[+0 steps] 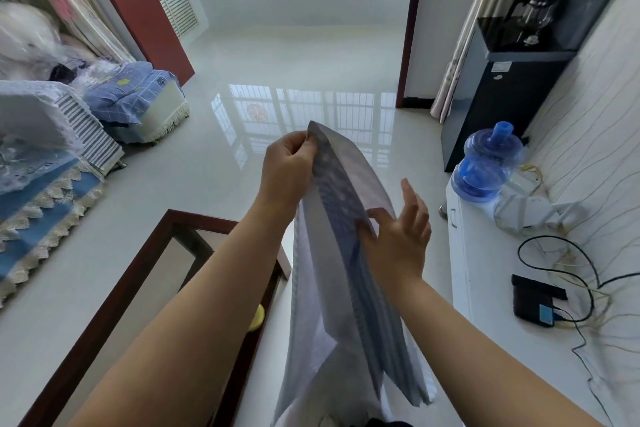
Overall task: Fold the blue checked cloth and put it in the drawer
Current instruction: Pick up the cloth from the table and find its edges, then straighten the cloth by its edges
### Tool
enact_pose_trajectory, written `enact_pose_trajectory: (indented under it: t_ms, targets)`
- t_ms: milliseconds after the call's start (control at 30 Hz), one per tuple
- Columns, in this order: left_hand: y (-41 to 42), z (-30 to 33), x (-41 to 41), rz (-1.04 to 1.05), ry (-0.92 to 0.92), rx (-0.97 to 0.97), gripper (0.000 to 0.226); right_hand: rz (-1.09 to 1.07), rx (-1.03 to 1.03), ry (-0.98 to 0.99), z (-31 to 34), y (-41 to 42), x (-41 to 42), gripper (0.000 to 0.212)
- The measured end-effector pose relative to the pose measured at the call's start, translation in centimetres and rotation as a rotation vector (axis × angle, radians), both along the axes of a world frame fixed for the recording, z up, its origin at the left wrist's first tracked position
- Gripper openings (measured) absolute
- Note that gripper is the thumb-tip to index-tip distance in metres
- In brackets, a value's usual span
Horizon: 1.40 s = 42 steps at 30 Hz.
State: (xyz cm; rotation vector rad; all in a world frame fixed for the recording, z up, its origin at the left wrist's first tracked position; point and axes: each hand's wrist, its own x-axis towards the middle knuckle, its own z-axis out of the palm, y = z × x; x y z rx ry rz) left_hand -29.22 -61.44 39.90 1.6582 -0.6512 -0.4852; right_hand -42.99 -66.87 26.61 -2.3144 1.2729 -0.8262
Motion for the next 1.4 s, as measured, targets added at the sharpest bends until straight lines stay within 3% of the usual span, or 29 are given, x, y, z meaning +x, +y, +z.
enact_pose_trajectory:
  t_ms: [167,367,733,867,933,1033,1100,1333,1400]
  targets:
    - [-0.7,1.0,0.8,0.020,-0.040,-0.039,0.028,0.069,0.293,0.067,-0.6,0.0,-1.2,0.036]
    - [-1.1,2.9,3.1,0.093,-0.038,-0.160,0.030,-0.053,0.545,-0.115,-1.7,-0.2,-2.5,0.045]
    - [-1.2,4.0,5.7,0.237,0.031,-0.238,0.038,-0.022,0.309,-0.020,-3.9,0.2,-2.3,0.038]
    - [-2.1,4.7,4.8,0.210,-0.028,-0.269,0.036,0.040,0.318,0.036,-4.2,1.4,-1.3,0.045]
    - [-2.3,4.9,4.7,0.204,-0.043,-0.286,0.035,0.031,0.313,0.077,-4.6,1.2,-1.0,0.039]
    - [-2.3,4.9,5.4,0.232,-0.045,-0.281,0.037,-0.098,0.475,-0.031,-4.8,0.0,-1.2,0.032]
    - [-2.0,4.5,6.6,0.255,-0.041,-0.287,0.037,-0.165,0.444,-0.068,-4.3,-1.7,-1.7,0.031]
    - [1.1,-0.1,13.8,0.434,-0.174,-0.063,0.020,-0.123,0.277,-0.167,5.0,-12.8,0.5,0.025]
    - [1.9,-1.0,15.1,0.445,-0.102,-0.032,0.021,-0.080,0.200,-0.160,8.2,-14.0,1.7,0.023]
